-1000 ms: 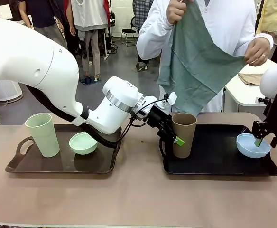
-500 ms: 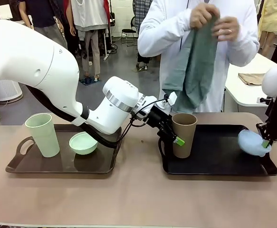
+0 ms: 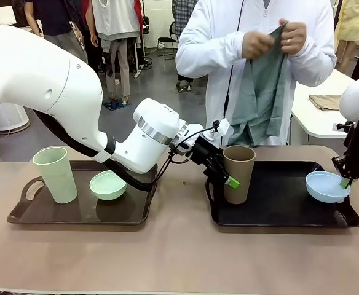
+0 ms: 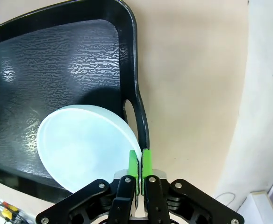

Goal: Set up a tray with a mat and arrange the tableware.
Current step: Pick up the Picnic Bowl and Reusable plastic cup from the Handle tray in front of the human's position and hold them in the air.

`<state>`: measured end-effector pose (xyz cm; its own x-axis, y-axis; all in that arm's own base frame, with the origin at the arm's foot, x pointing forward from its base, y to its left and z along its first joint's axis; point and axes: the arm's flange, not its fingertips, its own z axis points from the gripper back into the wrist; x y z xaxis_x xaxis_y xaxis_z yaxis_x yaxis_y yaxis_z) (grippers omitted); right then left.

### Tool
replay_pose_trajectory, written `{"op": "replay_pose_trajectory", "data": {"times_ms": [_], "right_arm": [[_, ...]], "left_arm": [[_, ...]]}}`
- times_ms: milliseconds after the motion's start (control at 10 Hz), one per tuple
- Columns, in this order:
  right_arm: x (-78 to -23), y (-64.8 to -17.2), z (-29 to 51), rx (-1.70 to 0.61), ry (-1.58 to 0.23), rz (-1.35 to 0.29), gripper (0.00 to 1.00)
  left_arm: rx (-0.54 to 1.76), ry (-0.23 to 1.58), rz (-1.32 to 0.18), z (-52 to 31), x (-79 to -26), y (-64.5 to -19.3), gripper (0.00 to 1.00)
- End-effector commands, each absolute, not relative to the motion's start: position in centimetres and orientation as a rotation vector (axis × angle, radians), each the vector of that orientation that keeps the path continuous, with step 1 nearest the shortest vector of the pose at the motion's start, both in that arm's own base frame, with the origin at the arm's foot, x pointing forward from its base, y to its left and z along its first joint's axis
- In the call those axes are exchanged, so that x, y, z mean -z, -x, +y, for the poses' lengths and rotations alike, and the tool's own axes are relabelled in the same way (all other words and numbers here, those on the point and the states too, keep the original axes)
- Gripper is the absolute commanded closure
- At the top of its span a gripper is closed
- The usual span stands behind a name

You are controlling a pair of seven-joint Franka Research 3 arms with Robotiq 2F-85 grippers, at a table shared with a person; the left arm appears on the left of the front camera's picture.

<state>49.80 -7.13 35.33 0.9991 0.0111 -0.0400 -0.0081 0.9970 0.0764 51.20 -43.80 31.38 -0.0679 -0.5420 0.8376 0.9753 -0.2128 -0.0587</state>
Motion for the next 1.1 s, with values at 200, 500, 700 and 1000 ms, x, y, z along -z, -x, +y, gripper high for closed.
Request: {"op": "replay_pose_trajectory", "data": {"times_ms": [200,500,700,1000], "right_arm": [[-36.3,-49.6,-7.1,-0.006,-0.107,0.065,1.00],[-45.1,-44.7,-4.0,-0.116,-0.158,0.020,1.00],[-49.5,-41.9,-2.8,-0.155,-0.146,-0.030,1.00],[-51.8,-39.1,-1.7,-0.188,-0.095,-0.061,1.00]], "left_arm": [[1.574,0.915,-0.630,-43.4,-32.6,-51.2,1.00],[1.572,0.842,-0.672,-40.9,-40.0,-48.9,1.00],[1.589,0.784,-0.724,-40.0,-45.6,-46.8,1.00],[1.569,0.726,-0.751,-39.8,-49.8,-43.4,1.00]]}}
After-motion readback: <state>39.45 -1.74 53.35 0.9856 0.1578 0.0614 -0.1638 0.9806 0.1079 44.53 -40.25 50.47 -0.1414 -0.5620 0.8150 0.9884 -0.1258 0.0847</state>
